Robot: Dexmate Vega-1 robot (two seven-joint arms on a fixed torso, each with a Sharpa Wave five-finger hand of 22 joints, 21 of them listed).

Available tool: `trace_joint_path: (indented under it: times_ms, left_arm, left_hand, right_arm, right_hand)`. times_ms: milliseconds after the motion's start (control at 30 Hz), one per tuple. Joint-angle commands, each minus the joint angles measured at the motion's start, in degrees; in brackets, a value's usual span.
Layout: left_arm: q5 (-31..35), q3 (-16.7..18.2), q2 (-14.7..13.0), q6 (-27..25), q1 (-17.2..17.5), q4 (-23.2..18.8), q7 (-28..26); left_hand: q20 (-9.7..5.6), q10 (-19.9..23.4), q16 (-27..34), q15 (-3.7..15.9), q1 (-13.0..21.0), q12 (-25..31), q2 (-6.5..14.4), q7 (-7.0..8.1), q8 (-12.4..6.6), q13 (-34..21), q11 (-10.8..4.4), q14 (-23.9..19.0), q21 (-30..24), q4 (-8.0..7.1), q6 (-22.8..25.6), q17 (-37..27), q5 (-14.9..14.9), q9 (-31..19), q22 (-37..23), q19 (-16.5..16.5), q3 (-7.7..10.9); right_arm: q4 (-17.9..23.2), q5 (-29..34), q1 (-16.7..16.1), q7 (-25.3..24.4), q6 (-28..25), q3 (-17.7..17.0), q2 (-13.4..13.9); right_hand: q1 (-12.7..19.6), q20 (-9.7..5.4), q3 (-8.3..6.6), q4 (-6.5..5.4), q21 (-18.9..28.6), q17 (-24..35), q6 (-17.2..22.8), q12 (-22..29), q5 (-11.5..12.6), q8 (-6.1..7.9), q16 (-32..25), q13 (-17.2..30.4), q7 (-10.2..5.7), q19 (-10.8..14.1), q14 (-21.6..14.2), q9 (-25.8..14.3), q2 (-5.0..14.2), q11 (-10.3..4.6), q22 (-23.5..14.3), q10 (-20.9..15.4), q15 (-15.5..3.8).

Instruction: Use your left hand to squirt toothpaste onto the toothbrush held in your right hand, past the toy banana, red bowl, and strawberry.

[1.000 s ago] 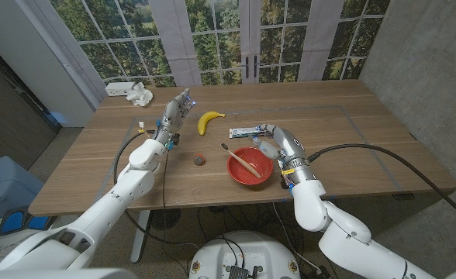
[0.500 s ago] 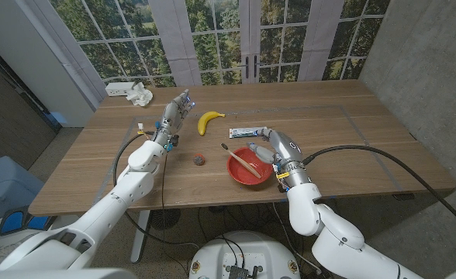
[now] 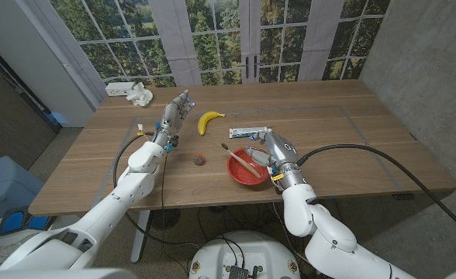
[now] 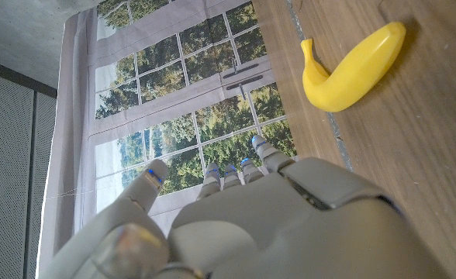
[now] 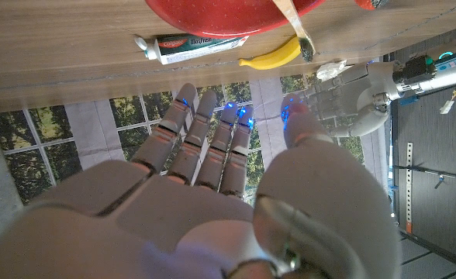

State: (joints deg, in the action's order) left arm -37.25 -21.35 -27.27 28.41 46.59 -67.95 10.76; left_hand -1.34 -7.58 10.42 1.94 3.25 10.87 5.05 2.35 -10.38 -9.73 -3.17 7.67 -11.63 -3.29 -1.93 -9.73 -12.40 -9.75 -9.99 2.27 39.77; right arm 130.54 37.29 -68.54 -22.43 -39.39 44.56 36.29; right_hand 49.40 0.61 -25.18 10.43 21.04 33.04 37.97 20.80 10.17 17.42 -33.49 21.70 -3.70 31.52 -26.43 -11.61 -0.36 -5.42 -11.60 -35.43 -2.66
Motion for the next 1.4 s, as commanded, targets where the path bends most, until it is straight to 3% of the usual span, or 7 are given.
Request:
trace_joint_path:
  times_ms: [33,200,1000,1400]
  left_arm:
    - [0.1,0.0,-0.2,-0.1,0.3,-0.3,0.0]
    - [0.3,0.0,-0.7,-0.8,0.6,-1.2,-0.5]
    - [0.8,0.0,-1.2,-1.2,1.2,-2.8,-1.5]
    - [1.0,-0.2,-1.1,-1.4,0.9,-2.8,-1.5]
  left_hand:
    - [0.09,0.2,-0.1,1.27,-0.8,0.1,3.3,0.22,0.00,-0.3,-0.06,-0.3,0.0,0.31,0.2,-0.2,0.1,-0.1,-0.2,0.7,0.16]
    - [0.10,0.2,-0.1,1.29,-0.8,0.1,3.3,0.21,0.01,-0.3,-0.05,-0.3,0.0,0.31,0.2,-0.2,0.1,-0.1,-0.2,0.7,0.17]
    - [0.10,0.3,-0.1,1.30,-0.9,0.1,3.3,0.23,0.04,-0.3,-0.01,-0.3,0.0,0.31,0.2,-0.2,0.1,-0.1,-0.2,0.8,0.21]
    - [0.13,0.3,-0.1,1.24,-1.0,0.1,3.3,0.22,0.05,-0.3,-0.05,-0.3,0.1,0.33,0.2,-0.2,0.1,-0.1,-0.2,0.8,0.24]
  right_arm:
    - [-0.9,3.0,1.9,3.5,-4.0,2.7,-0.4]
    - [-1.4,2.9,2.3,4.6,-4.5,3.2,-0.6]
    - [-3.9,-0.1,4.2,7.0,-4.9,3.9,-0.4]
    - [-4.5,-1.7,5.4,8.0,-6.0,4.5,0.0]
  right_hand:
    - [0.9,-0.20,0.47,-0.10,0.4,0.5,0.0,0.6,-0.1,0.09,-0.4,0.5,-0.35,0.0,0.5,-0.1,-0.24,-0.44,-0.2,-0.2,-7.96]
    - [1.3,-0.33,1.00,-0.36,0.4,1.2,-0.1,0.6,-0.1,0.00,-0.8,0.8,-1.02,-0.5,1.0,-0.1,-0.50,-1.13,-0.3,0.0,-8.32]
    - [1.5,-0.34,2.69,-1.26,1.0,3.0,2.4,1.9,0.1,0.86,-2.4,2.1,-0.83,-0.5,0.2,-0.1,-0.83,-0.73,-0.4,-2.4,-8.15]
    - [1.7,-1.15,3.32,-1.63,2.3,4.7,2.2,2.0,0.2,0.69,-4.6,2.8,-0.45,1.5,-2.2,-0.2,0.15,-0.73,-0.6,-2.3,-8.01]
